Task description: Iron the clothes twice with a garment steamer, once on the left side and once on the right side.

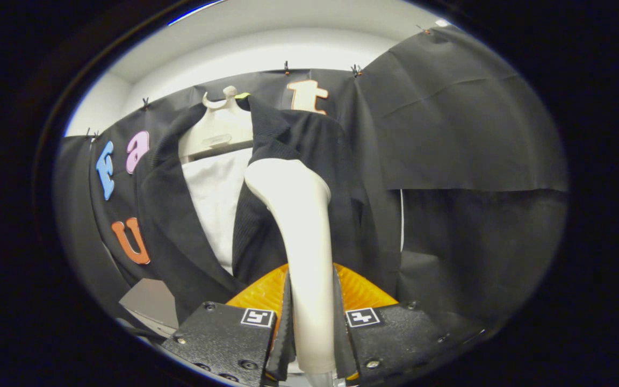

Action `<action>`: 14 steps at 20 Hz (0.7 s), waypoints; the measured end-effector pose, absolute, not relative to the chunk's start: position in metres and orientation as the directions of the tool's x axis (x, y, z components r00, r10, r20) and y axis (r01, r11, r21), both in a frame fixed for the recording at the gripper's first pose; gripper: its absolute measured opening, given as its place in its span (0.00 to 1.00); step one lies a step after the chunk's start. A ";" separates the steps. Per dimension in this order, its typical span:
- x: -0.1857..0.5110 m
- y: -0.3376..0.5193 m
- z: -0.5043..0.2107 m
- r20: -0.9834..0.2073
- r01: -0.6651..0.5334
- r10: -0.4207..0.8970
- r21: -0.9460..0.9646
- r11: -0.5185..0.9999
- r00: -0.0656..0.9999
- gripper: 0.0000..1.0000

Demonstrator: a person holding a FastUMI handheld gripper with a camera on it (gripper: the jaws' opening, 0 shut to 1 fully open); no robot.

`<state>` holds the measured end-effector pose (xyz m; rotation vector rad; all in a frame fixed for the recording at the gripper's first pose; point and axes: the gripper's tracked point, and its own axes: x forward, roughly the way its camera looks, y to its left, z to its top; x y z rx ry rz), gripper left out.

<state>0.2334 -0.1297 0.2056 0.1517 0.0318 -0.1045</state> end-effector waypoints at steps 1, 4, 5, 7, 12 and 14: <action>0.236 -0.129 0.204 -0.038 0.115 -0.111 0.140 0.983 0.993 0.36; 0.240 -0.126 0.198 -0.043 0.132 -0.128 0.111 0.985 0.991 0.36; 0.240 -0.126 0.197 -0.044 0.137 -0.133 0.106 0.985 0.990 0.35; 0.240 -0.125 0.193 -0.048 0.144 -0.140 0.096 0.985 0.989 0.36; 0.239 -0.121 0.176 -0.070 0.155 -0.149 0.083 0.984 0.986 0.36; 0.238 -0.120 0.168 -0.080 0.157 -0.151 0.077 0.985 0.985 0.36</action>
